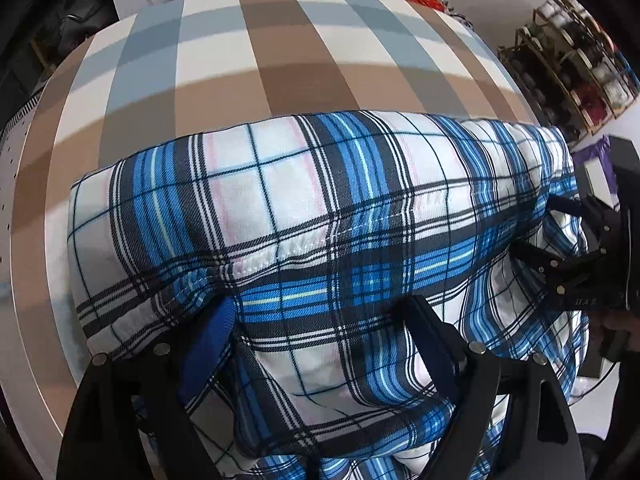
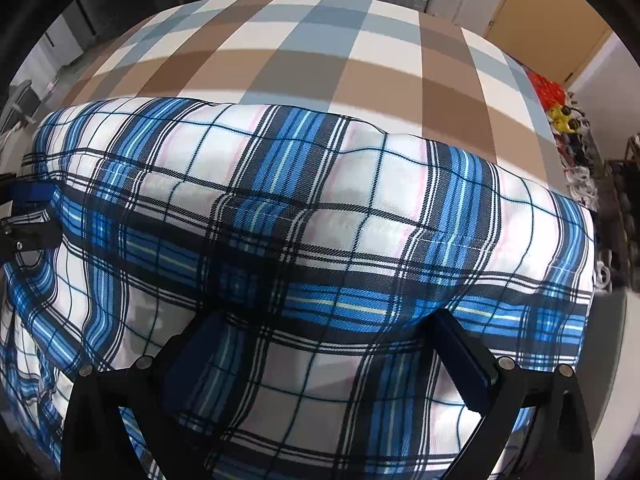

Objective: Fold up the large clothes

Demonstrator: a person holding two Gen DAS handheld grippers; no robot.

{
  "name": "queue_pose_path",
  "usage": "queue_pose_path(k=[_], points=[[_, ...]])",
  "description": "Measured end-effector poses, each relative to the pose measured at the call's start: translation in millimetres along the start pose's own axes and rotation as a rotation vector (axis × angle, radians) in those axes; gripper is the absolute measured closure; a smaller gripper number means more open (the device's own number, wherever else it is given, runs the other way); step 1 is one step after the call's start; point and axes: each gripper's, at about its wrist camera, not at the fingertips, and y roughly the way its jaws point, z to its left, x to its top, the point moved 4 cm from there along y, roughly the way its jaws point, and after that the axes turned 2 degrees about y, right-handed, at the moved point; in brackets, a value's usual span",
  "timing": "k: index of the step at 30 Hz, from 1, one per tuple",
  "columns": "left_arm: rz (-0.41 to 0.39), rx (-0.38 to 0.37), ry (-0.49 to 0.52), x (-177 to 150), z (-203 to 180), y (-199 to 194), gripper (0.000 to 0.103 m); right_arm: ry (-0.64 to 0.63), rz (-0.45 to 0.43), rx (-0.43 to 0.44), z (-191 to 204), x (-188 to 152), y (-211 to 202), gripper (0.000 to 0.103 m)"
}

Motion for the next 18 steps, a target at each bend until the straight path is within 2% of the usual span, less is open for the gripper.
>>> queue_pose_path(k=[3, 4, 5, 8, 11, 14, 15, 18], points=[[-0.038, 0.003, -0.002, 19, 9, 4, 0.018, 0.008, -0.036, -0.002, 0, 22, 14, 0.000], [-0.052, -0.006, -0.002, 24, 10, 7, 0.014, 0.011, -0.052, -0.001, -2, 29, 18, 0.000], [-0.053, -0.012, 0.010, 22, 9, 8, 0.009, 0.014, -0.062, 0.000, -4, 33, 20, 0.000], [-0.035, 0.048, 0.108, 4, 2, 11, 0.009, 0.004, -0.070, -0.009, 4, 31, 26, 0.000], [-0.025, 0.100, 0.168, -23, -5, 10, 0.008, -0.010, -0.064, -0.051, 27, -1, 7, 0.000], [-0.008, 0.134, 0.199, -58, -7, 11, 0.008, -0.077, -0.121, -0.065, 48, -39, -4, 0.000], [-0.022, 0.152, 0.220, -69, -9, 10, 0.007, -0.113, -0.130, -0.045, 61, -56, -7, 0.000], [-0.014, 0.134, 0.184, -97, -8, 7, 0.007, -0.186, -0.159, -0.045, 76, -93, -14, 0.000]])
